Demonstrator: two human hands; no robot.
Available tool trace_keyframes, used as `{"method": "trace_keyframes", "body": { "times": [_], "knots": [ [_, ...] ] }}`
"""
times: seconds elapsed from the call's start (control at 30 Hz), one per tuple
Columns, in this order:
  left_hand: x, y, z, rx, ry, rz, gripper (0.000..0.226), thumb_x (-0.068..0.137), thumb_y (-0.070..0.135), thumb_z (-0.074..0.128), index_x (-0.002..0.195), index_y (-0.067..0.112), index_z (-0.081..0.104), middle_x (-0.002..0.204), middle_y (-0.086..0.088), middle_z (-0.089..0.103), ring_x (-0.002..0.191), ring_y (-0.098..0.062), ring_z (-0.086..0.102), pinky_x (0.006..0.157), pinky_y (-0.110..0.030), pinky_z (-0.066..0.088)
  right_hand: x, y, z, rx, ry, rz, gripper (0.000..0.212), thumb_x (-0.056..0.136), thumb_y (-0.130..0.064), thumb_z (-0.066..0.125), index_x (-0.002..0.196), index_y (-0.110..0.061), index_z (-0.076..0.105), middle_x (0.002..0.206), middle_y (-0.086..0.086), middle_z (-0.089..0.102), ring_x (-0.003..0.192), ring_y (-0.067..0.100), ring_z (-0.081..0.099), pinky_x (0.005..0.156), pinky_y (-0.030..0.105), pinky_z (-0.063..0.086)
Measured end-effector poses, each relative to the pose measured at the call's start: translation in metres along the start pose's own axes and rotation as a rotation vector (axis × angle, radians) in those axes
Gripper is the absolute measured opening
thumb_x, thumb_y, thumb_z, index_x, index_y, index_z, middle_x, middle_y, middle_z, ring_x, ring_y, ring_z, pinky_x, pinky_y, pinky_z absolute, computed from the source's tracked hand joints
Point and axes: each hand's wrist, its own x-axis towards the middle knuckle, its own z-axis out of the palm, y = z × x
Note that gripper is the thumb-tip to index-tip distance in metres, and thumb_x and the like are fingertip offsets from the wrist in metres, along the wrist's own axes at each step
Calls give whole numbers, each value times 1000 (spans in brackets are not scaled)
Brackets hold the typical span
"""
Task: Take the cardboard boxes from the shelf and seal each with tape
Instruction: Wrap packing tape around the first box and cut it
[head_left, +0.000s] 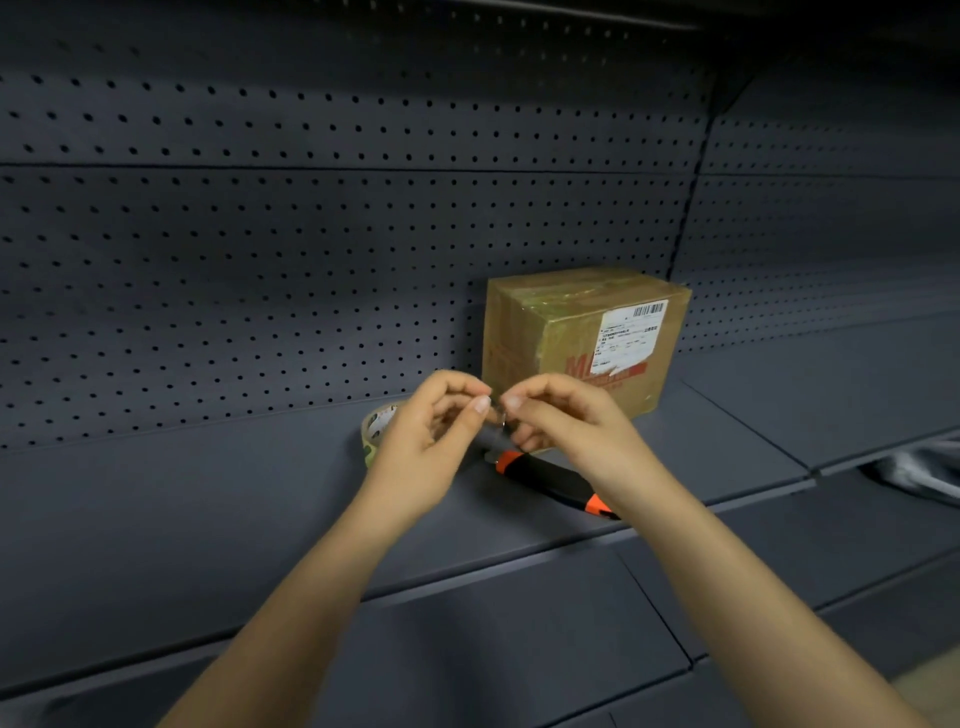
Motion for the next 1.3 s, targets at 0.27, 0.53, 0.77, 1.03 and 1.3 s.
{"method": "trace_keyframes", "body": {
  "times": [0.27, 0.53, 0.77, 1.03, 1.3],
  "knots": [
    [14, -4, 6, -24, -59, -178, 14, 87, 12, 72, 98, 17, 65, 81, 11, 70, 81, -4, 63, 74, -12, 49, 8, 11, -27, -321, 73, -279, 2, 85, -16, 75, 85, -15, 75, 81, -3, 68, 79, 13, 64, 76, 27, 50],
    [44, 4, 8, 161, -181, -283, 10, 87, 20, 74, 96, 22, 69, 85, 5, 72, 72, -6, 57, 75, -24, 47, 31, 12, -51, -225, -72, -105, 5, 84, -15, 75, 84, -10, 74, 80, -5, 72, 75, 7, 65, 73, 21, 51],
    [47, 3, 20, 216, 91, -141, 11, 83, 27, 77, 92, 30, 71, 84, 15, 74, 69, -33, 53, 65, -33, 44, 41, 13, -47, -502, 96, -345, 6, 86, -23, 74, 81, -21, 70, 80, -12, 62, 76, 4, 59, 67, 13, 41],
    [58, 10, 31, 339, 47, -4, 8, 90, 30, 69, 86, 37, 69, 89, 14, 66, 53, -9, 37, 53, -21, 35, 44, 12, -45, -510, 213, -500, 6, 87, -19, 72, 83, -17, 68, 81, -11, 58, 77, 5, 57, 66, 12, 42],
    [65, 9, 40, 75, 29, -116, 10, 88, 30, 70, 95, 25, 65, 94, 12, 70, 83, -5, 63, 82, -30, 54, 43, 19, -45, -132, 325, -353, 5, 91, -21, 68, 87, -19, 68, 85, 0, 67, 79, 21, 62, 74, 47, 54]
  ]
}}
